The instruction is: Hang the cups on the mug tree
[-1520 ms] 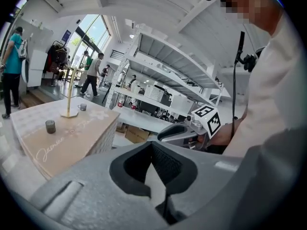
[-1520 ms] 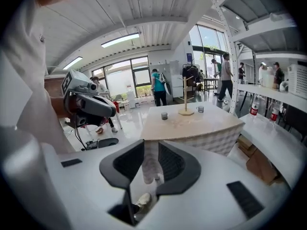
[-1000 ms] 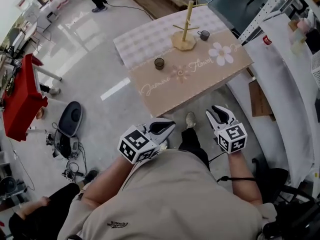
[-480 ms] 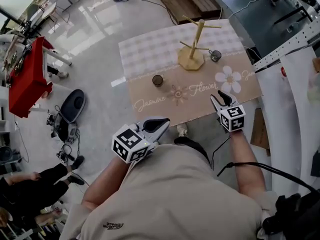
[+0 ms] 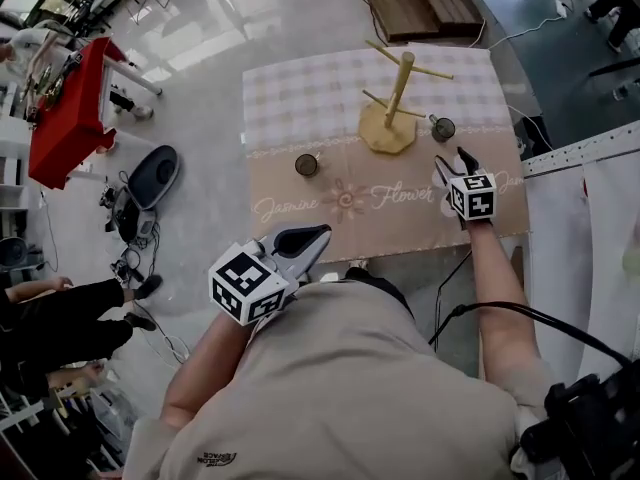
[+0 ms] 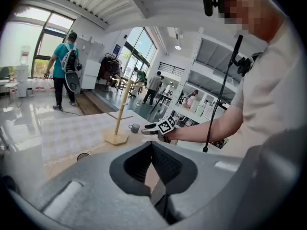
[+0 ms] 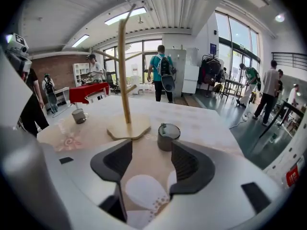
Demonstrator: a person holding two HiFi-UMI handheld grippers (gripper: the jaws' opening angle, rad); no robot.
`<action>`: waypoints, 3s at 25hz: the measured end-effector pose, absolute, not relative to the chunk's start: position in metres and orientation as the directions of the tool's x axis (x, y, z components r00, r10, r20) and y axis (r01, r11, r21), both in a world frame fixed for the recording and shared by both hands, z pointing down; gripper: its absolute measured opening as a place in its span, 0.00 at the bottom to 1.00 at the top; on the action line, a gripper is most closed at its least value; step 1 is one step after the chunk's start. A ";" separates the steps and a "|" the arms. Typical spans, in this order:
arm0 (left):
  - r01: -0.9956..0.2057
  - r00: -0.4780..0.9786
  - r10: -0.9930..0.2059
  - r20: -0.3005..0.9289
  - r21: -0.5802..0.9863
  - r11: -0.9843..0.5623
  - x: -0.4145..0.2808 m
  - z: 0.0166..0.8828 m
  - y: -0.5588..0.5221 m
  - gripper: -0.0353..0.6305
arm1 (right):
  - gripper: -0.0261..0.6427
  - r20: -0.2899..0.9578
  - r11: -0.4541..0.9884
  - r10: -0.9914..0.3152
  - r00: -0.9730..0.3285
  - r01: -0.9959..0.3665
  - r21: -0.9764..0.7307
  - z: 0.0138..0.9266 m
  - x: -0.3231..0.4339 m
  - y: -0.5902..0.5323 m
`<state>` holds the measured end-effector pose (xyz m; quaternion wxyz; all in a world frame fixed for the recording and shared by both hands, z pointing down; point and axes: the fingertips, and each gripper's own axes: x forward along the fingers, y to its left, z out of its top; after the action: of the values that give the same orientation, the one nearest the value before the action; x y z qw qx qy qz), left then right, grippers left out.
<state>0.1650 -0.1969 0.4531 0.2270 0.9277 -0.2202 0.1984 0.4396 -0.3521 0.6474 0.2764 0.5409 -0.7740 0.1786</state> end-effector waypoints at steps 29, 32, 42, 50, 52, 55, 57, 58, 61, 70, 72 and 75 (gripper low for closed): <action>-0.562 0.784 -0.373 0.496 0.312 -0.766 0.144 0.450 -0.225 0.06 | 0.44 0.505 0.243 -0.840 -0.200 -0.970 0.021 0.601 0.463 -0.414; -0.526 0.807 -0.349 0.477 0.311 -0.792 0.145 0.446 -0.224 0.06 | 0.44 0.420 0.208 -0.892 -0.170 -0.977 0.047 0.546 0.459 -0.406; -0.454 0.851 -0.303 0.428 0.315 -0.833 0.129 0.436 -0.208 0.06 | 0.44 0.224 0.134 -0.969 -0.108 -0.985 0.105 0.419 0.423 -0.394; -0.470 0.852 -0.325 0.410 0.326 -0.820 0.109 0.434 -0.188 0.06 | 0.44 0.189 0.095 -0.980 -0.063 -0.981 0.171 0.397 0.401 -0.389; -0.478 0.850 -0.334 0.408 0.329 -0.815 0.095 0.434 -0.183 0.06 | 0.44 0.193 0.086 -0.980 -0.047 -0.977 0.197 0.397 0.388 -0.387; -0.495 0.842 -0.351 0.409 0.329 -0.804 0.079 0.435 -0.178 0.06 | 0.44 0.202 0.074 -0.979 -0.029 -0.973 0.219 0.406 0.376 -0.387; -0.504 0.838 -0.360 0.409 0.330 -0.798 0.072 0.435 -0.175 0.06 | 0.44 0.206 0.066 -0.978 -0.019 -0.972 0.225 0.411 0.374 -0.391; -0.508 0.837 -0.364 0.409 0.331 -0.795 0.069 0.435 -0.173 0.06 | 0.44 0.209 0.064 -0.978 -0.015 -0.970 0.233 0.414 0.372 -0.393; -0.520 0.831 -0.376 0.410 0.334 -0.786 0.061 0.437 -0.169 0.06 | 0.45 0.222 0.066 -0.975 -0.007 -0.963 0.261 0.425 0.365 -0.401; -0.552 0.816 -0.406 0.411 0.347 -0.758 0.035 0.440 -0.154 0.06 | 0.45 0.214 0.027 -0.976 0.039 -0.955 0.296 0.438 0.349 -0.413; -0.556 0.815 -0.409 0.412 0.352 -0.753 0.030 0.441 -0.150 0.06 | 0.45 0.218 0.018 -0.975 0.049 -0.955 0.296 0.440 0.349 -0.413; -0.559 0.812 -0.411 0.413 0.353 -0.750 0.021 0.442 -0.144 0.06 | 0.45 0.227 0.010 -0.972 0.059 -0.956 0.292 0.443 0.348 -0.413</action>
<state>0.0206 -0.1444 0.4421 0.2363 0.9222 -0.2631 0.1567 0.3478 -0.4128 0.4430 0.1870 0.7031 -0.6857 -0.0209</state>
